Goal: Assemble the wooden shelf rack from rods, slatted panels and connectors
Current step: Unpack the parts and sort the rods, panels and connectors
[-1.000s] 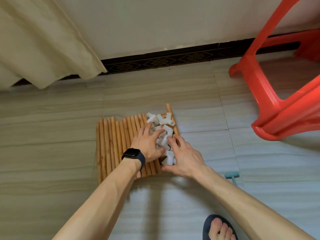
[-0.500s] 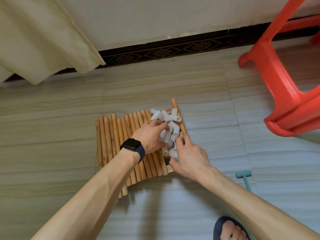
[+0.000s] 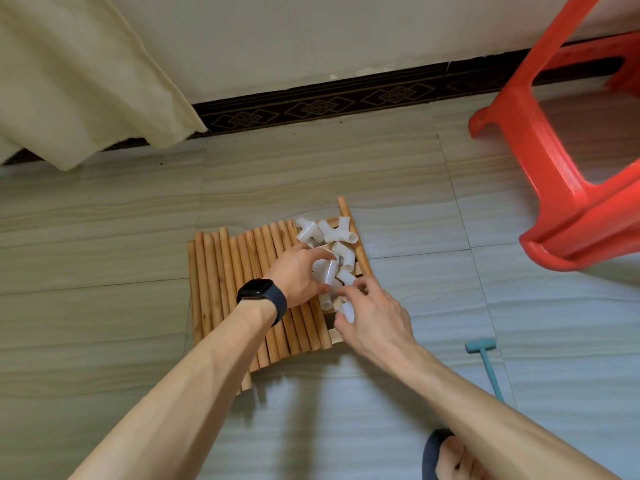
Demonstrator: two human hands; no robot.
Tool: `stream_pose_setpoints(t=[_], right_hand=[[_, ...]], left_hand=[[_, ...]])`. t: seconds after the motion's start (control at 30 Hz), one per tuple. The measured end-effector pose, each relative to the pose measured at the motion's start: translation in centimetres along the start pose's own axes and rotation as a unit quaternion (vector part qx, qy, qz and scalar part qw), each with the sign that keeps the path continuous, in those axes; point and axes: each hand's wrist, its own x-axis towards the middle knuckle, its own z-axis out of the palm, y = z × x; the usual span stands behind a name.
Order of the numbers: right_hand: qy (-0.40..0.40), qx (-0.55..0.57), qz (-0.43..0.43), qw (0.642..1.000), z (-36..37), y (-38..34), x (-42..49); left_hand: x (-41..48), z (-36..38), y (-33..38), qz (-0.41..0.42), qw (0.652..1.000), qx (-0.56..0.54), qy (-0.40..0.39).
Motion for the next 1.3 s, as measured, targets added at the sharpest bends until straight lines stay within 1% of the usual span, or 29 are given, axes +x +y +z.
stream_pose_setpoints(t=[0.1, 0.23, 0.3, 0.43, 0.5, 0.53, 0.63, 0.7, 0.77, 0.8, 0.87, 0.97, 1.03, 1.13, 1.2, 1.27, 1.3], right_hand=[[0.017, 0.091, 0.004, 0.996, -0.4, 0.9, -0.5], [0.08, 0.252, 0.0, 0.964, -1.7, 3.7, -1.8], [0.108, 0.268, 0.018, 0.957, -2.9, 6.0, -1.9], [0.167, 0.215, 0.09, 0.958, -4.0, 12.2, -0.9], [0.167, 0.183, 0.111, 0.962, -4.4, 14.8, -0.7], [0.155, 0.186, 0.125, 0.962, -4.7, 15.8, -0.7], [0.118, 0.267, 0.165, 0.942, -5.0, 17.6, -0.6], [0.121, 0.322, 0.173, 0.923, -4.5, 18.7, -0.2], [0.122, 0.378, 0.188, 0.898, -4.3, 19.4, 0.3], [0.121, 0.385, 0.193, 0.894, -4.3, 19.5, 0.5], [0.121, 0.358, 0.192, 0.905, -4.2, 19.6, 0.9], [0.111, 0.301, 0.185, 0.929, -4.3, 19.1, 0.9], [0.112, 0.304, 0.184, 0.928, -4.2, 19.1, 0.8], [0.101, 0.311, 0.185, 0.927, -4.1, 19.0, 0.2], [0.102, 0.316, 0.189, 0.924, -4.2, 18.9, -0.2], [0.108, 0.305, 0.185, 0.928, -4.4, 18.7, -0.6], [0.109, 0.284, 0.179, 0.936, -4.6, 18.5, -0.9]], left_hand=[[-0.4, -0.6, 0.0, 0.001, 1.0, -0.022, -0.007], [-1.8, -1.8, 0.3, 0.0, 0.996, -0.092, 0.008], [-2.5, -2.3, 0.9, 0.008, 0.993, -0.12, 0.02], [-2.1, -1.2, 5.0, 0.044, 0.984, -0.169, 0.043], [-0.7, 1.3, 8.1, 0.059, 0.984, -0.164, 0.048], [0.0, 3.0, 9.7, 0.065, 0.985, -0.154, 0.044], [1.7, 8.2, 13.5, 0.069, 0.992, -0.103, 0.003], [2.5, 10.9, 14.7, 0.057, 0.995, -0.075, -0.016], [3.2, 12.3, 15.2, 0.015, 0.995, -0.097, -0.008], [3.4, 12.7, 15.2, -0.005, 0.993, -0.12, 0.001], [4.0, 13.0, 15.3, -0.011, 0.987, -0.16, 0.008], [4.3, 12.7, 15.3, 0.013, 0.98, -0.2, -0.012], [4.3, 12.2, 15.2, 0.02, 0.978, -0.204, -0.037], [3.9, 11.1, 14.6, 0.042, 0.983, -0.171, -0.06], [3.2, 9.6, 13.9, 0.063, 0.986, -0.146, -0.044], [2.1, 7.6, 12.8, 0.083, 0.986, -0.145, 0.007], [1.3, 6.5, 12.0, 0.087, 0.983, -0.157, 0.036]])
